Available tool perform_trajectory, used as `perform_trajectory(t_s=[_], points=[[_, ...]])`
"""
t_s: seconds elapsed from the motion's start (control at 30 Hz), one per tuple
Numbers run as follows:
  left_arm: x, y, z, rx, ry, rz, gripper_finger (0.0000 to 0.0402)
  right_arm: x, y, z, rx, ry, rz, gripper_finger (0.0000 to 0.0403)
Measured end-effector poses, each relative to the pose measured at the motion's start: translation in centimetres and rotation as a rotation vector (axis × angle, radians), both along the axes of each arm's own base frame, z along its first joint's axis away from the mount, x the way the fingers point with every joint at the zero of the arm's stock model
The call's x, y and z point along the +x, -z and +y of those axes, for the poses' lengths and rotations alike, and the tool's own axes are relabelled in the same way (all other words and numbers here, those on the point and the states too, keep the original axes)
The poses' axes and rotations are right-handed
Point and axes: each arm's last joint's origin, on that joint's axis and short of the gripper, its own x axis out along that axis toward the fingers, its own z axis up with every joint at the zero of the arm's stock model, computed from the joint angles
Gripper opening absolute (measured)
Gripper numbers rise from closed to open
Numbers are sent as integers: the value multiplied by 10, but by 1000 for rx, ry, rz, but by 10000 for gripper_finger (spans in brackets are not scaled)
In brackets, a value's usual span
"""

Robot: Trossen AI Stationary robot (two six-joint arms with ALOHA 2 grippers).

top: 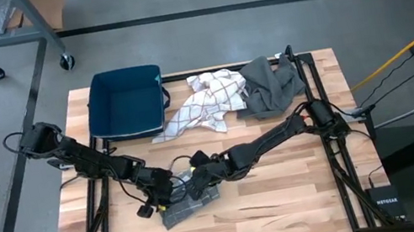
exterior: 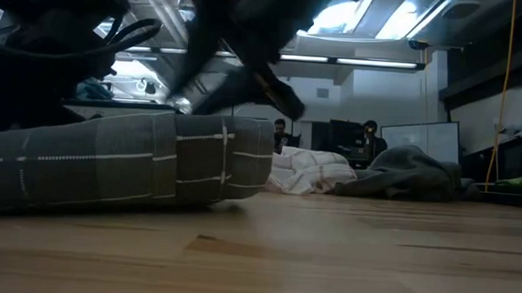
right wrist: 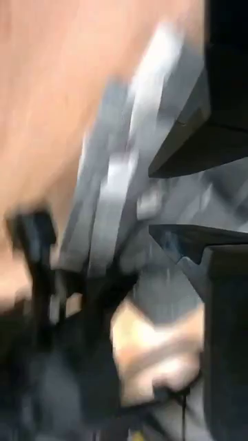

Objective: Fold towel
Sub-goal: Fold the gray patterned towel

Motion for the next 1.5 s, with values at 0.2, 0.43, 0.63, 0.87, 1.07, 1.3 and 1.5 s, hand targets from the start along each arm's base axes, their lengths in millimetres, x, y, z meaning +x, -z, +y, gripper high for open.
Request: perform_trajectory(t_s=[0.2,0.43,0.63,0.87,1.07,1.3,1.5], points=[[1,0,1,9,4,-10,22,-1,-5,25,48,-56,-82,124],[5,-3,0,-1,-7,-66,21,-6,3,43,57,-51,-62,124],[8,-6,-1,-29,-25,-108,21,-5,29,47,83,-70,28,124],[8,-6,-3,-26,-13,-107,21,-11,53,45,49,-76,171,124],[8,-8,-3,-64,-62,-89,21,-12,58,45,43,-78,197,124],[7,-42,-2,-148,-87,-256,21,-23,62,40,23,-26,335,124],[-10,-61,6,-103,-121,-274,21,-44,54,31,-48,-9,522,124]])
